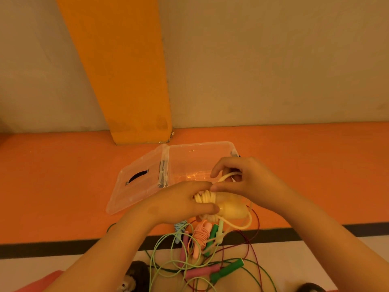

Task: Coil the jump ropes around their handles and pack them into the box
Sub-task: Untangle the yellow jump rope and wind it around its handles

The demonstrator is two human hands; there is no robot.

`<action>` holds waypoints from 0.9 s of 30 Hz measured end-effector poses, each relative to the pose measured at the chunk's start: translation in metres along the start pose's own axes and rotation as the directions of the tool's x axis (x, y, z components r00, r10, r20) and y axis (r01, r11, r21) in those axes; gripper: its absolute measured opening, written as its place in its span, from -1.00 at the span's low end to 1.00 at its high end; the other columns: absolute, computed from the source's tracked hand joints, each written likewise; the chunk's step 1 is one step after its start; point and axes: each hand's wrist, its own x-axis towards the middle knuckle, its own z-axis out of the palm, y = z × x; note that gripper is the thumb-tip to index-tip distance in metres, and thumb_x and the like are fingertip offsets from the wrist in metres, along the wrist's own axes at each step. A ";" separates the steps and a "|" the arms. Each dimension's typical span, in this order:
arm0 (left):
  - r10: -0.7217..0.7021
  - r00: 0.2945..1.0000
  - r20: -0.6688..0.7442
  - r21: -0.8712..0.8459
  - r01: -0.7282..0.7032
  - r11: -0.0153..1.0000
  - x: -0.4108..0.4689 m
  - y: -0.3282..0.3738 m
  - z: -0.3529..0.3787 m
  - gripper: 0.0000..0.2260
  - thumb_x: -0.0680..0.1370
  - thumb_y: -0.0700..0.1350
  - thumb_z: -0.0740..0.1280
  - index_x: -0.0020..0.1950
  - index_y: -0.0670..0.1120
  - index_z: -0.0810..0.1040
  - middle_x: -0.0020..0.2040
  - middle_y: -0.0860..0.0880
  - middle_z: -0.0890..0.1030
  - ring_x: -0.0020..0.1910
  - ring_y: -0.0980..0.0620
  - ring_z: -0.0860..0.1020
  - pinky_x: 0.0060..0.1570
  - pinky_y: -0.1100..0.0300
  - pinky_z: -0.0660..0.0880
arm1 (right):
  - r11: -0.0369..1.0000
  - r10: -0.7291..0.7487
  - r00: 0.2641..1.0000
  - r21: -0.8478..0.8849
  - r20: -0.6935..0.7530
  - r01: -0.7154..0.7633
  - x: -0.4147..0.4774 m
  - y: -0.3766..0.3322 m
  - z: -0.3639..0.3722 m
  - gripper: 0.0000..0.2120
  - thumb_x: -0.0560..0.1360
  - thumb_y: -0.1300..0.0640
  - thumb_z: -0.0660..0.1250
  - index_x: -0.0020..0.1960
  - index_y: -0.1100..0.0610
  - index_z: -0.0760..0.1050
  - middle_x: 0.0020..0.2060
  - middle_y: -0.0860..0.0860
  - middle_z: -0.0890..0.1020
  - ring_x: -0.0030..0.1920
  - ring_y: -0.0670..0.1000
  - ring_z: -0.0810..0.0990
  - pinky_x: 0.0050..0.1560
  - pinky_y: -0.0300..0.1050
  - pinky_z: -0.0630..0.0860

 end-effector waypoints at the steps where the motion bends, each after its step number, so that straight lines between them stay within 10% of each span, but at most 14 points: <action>1: -0.004 1.000 0.027 -0.036 0.005 0.999 -0.002 0.002 -0.001 -0.70 0.54 -0.03 0.38 0.26 0.05 0.51 -0.19 0.09 0.58 -0.42 0.27 0.51 -0.41 0.39 0.40 | 0.999 0.002 1.000 -0.033 0.004 -0.002 -0.001 0.001 -0.002 -0.77 0.31 -0.11 0.48 -0.14 -0.02 0.57 -0.40 -0.12 0.51 -0.37 -0.16 0.44 -0.34 -0.30 0.31; 7: -0.014 0.998 0.066 0.077 0.008 0.997 -0.007 0.001 -0.004 -0.81 0.51 0.02 0.41 0.08 0.01 0.56 -0.26 0.14 0.53 -0.28 0.19 0.51 -0.31 0.39 0.37 | 0.986 0.059 0.996 -0.158 0.067 -0.047 -0.008 0.007 0.000 -0.61 0.19 -0.37 0.38 -0.20 -0.09 0.52 -0.40 -0.14 0.50 -0.35 -0.15 0.45 -0.33 -0.11 0.41; 20: 0.112 0.979 -0.170 -0.421 -0.174 0.890 -0.008 0.002 -0.013 -0.76 0.51 -0.13 0.35 0.17 -0.08 0.49 -0.40 0.04 0.56 -0.56 0.14 0.33 -0.54 0.27 0.26 | 0.883 0.128 0.992 0.456 -0.001 -0.114 -0.016 0.008 -0.011 -0.32 0.28 0.04 0.56 0.31 -0.14 0.35 0.16 -0.03 0.55 0.12 -0.08 0.59 0.07 -0.18 0.55; 27: 0.110 0.966 -0.232 -0.613 -0.234 0.754 -0.004 -0.002 -0.024 -0.73 0.44 0.08 0.36 0.12 0.13 0.54 -0.28 -0.17 0.59 -0.57 0.04 0.27 -0.48 0.17 0.12 | 0.888 0.119 0.991 0.440 0.055 -0.131 -0.014 0.008 -0.005 -0.23 0.20 -0.09 0.52 0.36 -0.11 0.33 0.25 -0.17 0.52 0.25 -0.17 0.49 0.28 -0.16 0.43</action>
